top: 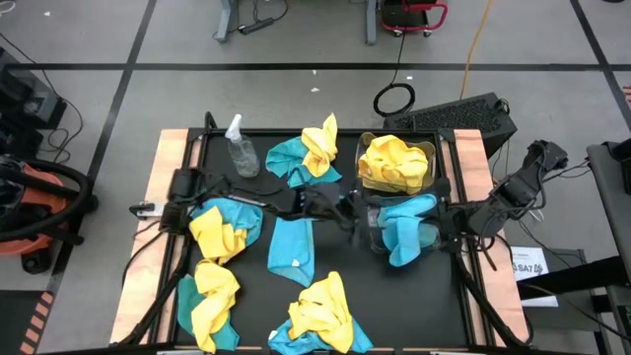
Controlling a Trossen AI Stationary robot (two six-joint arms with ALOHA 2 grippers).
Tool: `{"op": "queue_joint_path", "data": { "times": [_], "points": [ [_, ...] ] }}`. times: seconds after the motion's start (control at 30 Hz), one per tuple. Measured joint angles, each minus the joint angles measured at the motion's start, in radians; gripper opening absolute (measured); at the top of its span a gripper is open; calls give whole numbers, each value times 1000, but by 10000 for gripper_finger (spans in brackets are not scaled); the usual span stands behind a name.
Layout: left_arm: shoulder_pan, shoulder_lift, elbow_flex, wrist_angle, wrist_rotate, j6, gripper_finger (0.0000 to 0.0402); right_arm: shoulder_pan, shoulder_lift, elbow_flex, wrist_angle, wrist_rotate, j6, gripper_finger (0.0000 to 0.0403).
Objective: Sort microfiber towel by color & place in baskets
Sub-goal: Put the blue microfiber towel into the bottom transparent bin
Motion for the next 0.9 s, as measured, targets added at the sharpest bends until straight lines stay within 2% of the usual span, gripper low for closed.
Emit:
{"op": "queue_joint_path", "data": {
  "times": [0.1, 0.23, 0.33, 0.5, 0.63, 0.9],
  "points": [
    [16, 78, 102, -66, 5, -3, 280, -4, 13, 0, 25, 0, -10, 2],
    [31, 170, 206, -100, 82, -30, 280, -5, 23, 0, 35, 0, -9, 2],
    [37, 215, 265, -99, 92, -43, 280, -5, 32, 0, 37, 0, -6, 2],
    [46, 245, 308, -108, 185, -17, 271, -5, 48, 0, 39, 0, 5, 2],
    [46, 244, 309, -106, 190, 34, 213, -5, 58, 0, 40, 1, 7, 8],
    [47, 244, 309, -139, 208, 112, 23, -5, 65, 1, 74, 8, 15, 14]
  ]
}}
